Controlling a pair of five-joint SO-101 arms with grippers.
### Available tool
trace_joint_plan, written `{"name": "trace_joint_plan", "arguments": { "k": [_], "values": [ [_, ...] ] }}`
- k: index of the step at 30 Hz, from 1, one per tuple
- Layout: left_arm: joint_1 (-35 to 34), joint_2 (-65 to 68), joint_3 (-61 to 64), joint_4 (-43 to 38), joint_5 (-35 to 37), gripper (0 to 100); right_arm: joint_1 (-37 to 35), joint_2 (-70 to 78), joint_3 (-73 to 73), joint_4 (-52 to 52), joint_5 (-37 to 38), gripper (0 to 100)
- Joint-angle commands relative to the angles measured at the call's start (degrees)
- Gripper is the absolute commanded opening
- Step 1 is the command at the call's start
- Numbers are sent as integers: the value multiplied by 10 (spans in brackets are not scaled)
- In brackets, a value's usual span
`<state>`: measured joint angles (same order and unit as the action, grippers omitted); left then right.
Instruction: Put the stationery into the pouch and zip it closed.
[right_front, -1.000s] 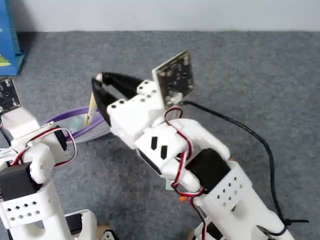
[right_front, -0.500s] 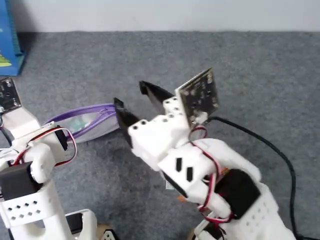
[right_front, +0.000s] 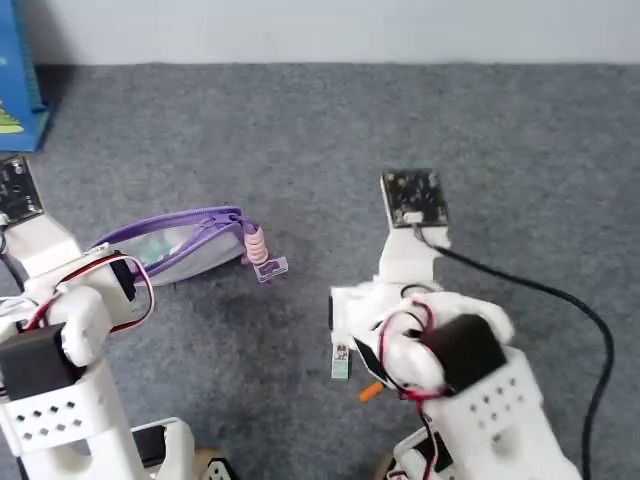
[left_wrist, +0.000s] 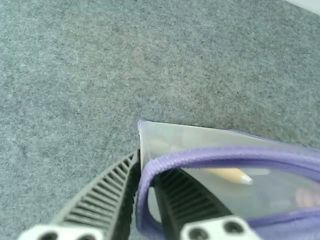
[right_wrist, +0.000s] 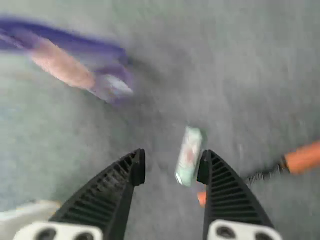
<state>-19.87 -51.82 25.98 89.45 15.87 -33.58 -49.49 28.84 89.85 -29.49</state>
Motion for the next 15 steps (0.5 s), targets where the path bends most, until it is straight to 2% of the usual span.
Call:
{"name": "trace_joint_plan", "arguments": {
  "k": [1, 5, 9, 15],
  "values": [
    [-6, 4, 0, -11, 3, 13, 43, -10, 81, -6, -21, 169],
    [-5, 4, 7, -12, 3, 13, 118, -9, 177, -63, -16, 169],
    [-5, 4, 7, -12, 3, 13, 179, -7, 222, -106, 36, 169],
    [-5, 4, 7, -12, 3, 13, 210, -5, 272, -129, 76, 169]
  ]
}}
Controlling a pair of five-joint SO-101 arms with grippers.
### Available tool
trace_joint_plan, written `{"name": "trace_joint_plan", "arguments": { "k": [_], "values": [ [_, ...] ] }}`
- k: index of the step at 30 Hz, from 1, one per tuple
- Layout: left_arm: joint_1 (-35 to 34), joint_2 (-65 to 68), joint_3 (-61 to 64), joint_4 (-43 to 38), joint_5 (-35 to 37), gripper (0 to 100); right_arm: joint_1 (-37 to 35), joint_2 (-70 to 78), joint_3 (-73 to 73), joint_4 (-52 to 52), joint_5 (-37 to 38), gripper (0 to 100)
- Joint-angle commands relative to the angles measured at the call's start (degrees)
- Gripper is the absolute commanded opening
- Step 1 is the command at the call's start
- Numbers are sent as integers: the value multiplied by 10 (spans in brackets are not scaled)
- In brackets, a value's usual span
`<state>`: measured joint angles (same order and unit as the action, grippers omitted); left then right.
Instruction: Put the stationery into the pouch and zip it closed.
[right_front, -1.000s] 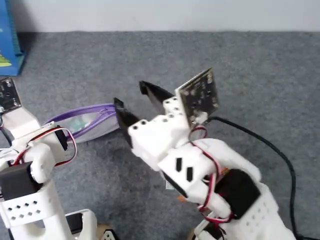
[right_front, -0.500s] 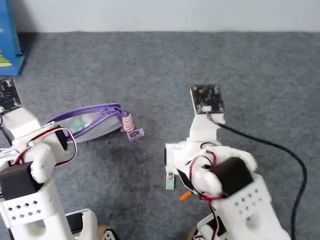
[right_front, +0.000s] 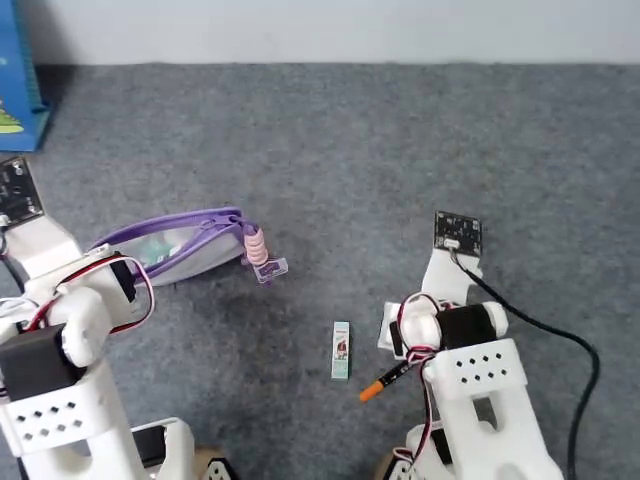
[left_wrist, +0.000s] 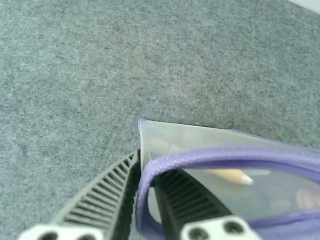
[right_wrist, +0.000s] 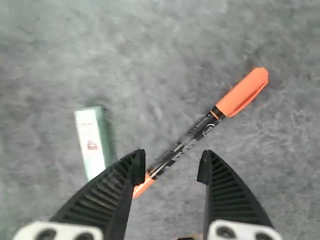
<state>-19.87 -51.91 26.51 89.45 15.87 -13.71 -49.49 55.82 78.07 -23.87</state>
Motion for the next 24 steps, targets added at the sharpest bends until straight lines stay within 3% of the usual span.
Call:
{"name": "trace_joint_plan", "arguments": {
  "k": [1, 24],
  "values": [
    [-5, 4, 1, -12, 3, 13, 11, -4, 4, -11, 24, 169],
    [-4, 4, 3, -12, 3, 13, 58, -3, 113, -144, 25, 169]
  ]
}}
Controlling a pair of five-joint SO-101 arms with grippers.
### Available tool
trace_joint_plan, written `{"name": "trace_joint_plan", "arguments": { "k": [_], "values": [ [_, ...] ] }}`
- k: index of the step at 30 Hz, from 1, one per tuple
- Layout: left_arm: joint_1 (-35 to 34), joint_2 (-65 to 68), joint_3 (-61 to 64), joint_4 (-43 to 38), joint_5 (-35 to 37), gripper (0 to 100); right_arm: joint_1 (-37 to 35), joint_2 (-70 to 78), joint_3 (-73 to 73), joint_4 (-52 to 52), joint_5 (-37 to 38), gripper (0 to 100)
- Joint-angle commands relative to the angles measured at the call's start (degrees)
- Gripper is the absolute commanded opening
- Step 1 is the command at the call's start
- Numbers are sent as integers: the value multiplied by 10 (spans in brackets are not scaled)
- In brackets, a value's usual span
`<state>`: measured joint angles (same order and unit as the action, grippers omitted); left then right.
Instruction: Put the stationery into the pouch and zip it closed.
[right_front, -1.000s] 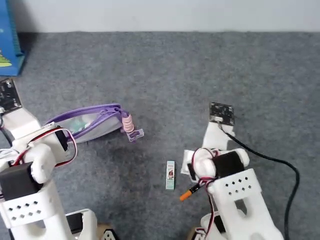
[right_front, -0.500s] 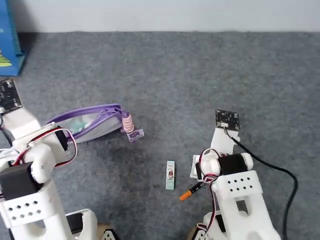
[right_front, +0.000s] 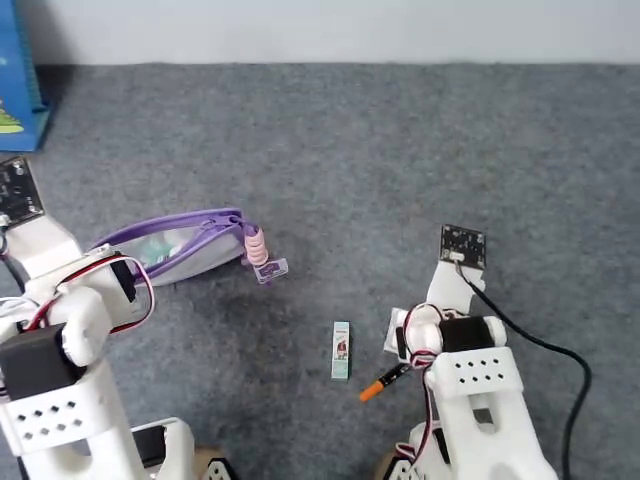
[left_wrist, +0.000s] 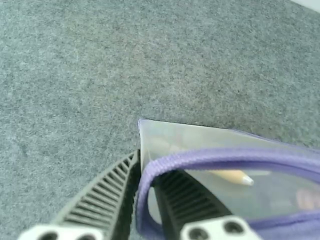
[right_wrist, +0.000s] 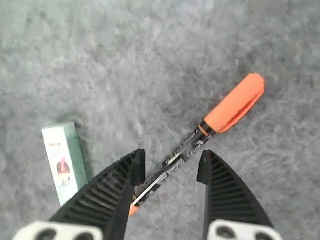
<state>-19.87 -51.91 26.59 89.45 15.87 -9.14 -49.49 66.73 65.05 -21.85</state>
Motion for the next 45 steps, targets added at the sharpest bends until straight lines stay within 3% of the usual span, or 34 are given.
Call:
{"name": "trace_joint_plan", "arguments": {
  "k": [1, 15, 24, 34, 45],
  "values": [
    [-4, 4, 2, -12, 3, 13, 13, -3, 10, -16, 4, 167],
    [-4, 4, 2, -12, 3, 13, 51, -3, 13, -9, 18, 166],
    [-4, 4, 2, -12, 3, 13, 46, 22, -82, 84, -1, 169],
    [-4, 4, 2, -12, 3, 13, 51, 222, -83, -36, -6, 169],
    [-4, 4, 23, -32, 3, 13, 60, 250, -80, -121, -7, 166]
  ]
}}
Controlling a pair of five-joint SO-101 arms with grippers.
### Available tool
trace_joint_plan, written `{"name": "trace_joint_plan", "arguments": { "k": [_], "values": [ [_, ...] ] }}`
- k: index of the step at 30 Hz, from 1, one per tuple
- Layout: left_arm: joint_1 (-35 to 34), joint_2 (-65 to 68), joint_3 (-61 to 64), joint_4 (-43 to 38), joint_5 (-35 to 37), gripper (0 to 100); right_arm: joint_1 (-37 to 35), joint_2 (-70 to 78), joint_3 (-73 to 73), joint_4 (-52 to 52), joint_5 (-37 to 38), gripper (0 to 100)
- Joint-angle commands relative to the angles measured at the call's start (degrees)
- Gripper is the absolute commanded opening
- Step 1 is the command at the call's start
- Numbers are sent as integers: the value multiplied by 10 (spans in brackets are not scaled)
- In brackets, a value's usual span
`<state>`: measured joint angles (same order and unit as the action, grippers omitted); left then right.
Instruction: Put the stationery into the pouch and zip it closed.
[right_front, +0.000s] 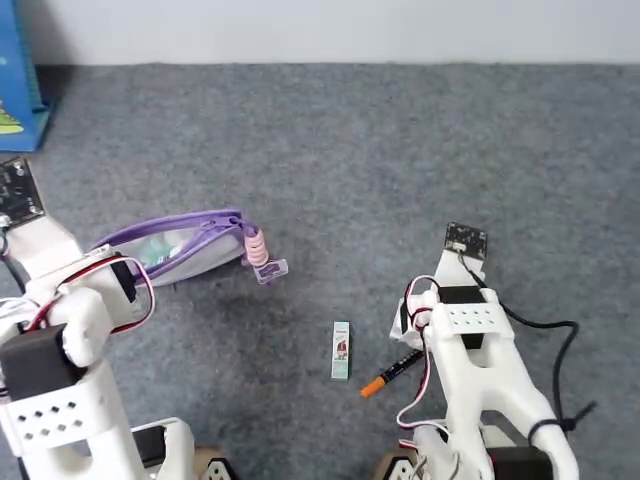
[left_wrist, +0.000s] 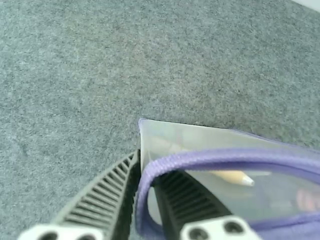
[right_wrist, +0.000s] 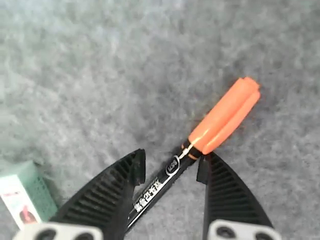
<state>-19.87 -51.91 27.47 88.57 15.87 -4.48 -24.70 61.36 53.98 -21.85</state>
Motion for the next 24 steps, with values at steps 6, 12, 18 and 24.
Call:
{"name": "trace_joint_plan", "arguments": {
  "k": [6, 12, 18, 24],
  "values": [
    [-6, 4, 25, -32, 3, 13, 46, 26, -25, -7, -6, 128],
    [-5, 4, 25, -31, 3, 13, 49, 82, -49, -5, -4, 19],
    [-4, 4, 23, -31, 3, 13, 44, 30, -65, -2, 24, 8],
    [-4, 4, 10, -33, 3, 13, 28, -120, -111, 107, 55, 8]
  ]
}}
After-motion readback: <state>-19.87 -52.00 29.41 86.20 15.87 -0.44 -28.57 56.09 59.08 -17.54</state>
